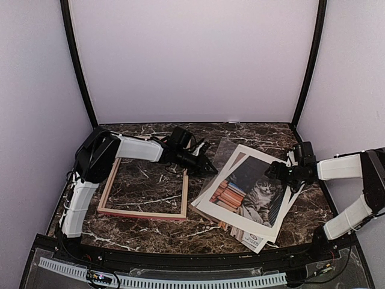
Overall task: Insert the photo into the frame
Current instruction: Pick up the glass panel from the mat board.
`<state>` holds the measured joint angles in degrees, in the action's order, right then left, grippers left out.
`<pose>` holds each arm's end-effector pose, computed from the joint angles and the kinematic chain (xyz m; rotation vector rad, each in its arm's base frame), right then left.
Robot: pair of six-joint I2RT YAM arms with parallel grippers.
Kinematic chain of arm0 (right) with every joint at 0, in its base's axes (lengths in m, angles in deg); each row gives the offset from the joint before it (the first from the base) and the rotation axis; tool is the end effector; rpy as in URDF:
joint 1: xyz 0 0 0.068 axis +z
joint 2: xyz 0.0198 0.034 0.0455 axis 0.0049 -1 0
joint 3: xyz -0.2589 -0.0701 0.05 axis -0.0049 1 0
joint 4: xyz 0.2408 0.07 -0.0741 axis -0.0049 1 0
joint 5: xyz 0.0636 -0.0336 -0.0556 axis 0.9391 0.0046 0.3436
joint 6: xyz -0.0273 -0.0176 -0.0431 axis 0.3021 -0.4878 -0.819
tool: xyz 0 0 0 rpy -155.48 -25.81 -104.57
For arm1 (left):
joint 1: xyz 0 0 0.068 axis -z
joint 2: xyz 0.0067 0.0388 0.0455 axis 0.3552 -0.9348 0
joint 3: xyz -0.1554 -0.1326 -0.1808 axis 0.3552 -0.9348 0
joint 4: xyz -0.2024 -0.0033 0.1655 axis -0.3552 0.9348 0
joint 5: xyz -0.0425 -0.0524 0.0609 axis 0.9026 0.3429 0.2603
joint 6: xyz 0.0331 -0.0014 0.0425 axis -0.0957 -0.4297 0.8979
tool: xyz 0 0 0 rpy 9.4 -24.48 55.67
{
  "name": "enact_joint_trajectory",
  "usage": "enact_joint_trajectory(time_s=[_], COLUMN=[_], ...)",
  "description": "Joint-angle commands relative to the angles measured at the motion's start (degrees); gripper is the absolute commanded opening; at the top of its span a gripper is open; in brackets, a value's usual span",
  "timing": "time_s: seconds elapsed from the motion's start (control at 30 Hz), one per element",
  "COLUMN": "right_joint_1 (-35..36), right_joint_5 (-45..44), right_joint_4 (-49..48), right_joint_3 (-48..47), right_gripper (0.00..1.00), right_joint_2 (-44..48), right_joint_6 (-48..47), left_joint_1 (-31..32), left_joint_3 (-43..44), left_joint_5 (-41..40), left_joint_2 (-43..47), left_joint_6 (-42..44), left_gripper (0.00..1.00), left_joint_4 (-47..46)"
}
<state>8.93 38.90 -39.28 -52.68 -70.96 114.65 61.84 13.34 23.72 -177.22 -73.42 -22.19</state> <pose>0.2558 0.0475 0.1466 0.3370 2.4479 0.4957 0.3695 -0.3550 0.1382 0.5478 2.4375 -1.5730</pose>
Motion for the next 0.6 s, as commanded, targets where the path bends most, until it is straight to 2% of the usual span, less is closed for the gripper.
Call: enact_joint_trajectory(time_s=[0.0, 0.1, 0.23, 0.57], right_joint_1=[-0.01, 0.02, 0.02, 0.02], right_joint_5=[2.78, 2.13, 1.51, 10.85], right_joint_4=[6.88, 9.09, 11.37, 5.52], right_joint_3=[-1.19, -2.44, -4.22, -3.6], right_gripper=[0.94, 0.98, 0.98, 0.96], right_joint_2=[2.31, 4.88, 8.42, 11.3], right_joint_6=[-1.04, -1.59, -2.65, -4.87], left_joint_1=[-0.09, -0.08, -0.15, -0.54], left_joint_3=[1.24, 0.4, -3.65, -22.21], left_joint_5=[-1.44, -2.23, -2.21, 3.32], left_joint_2=[4.63, 5.98, 9.92, 21.89], left_joint_6=[3.41, 4.69, 6.23, 1.98], left_gripper=[0.1, 0.01, 0.0, 0.0], left_joint_4=[1.69, 1.69, -1.67, -25.62])
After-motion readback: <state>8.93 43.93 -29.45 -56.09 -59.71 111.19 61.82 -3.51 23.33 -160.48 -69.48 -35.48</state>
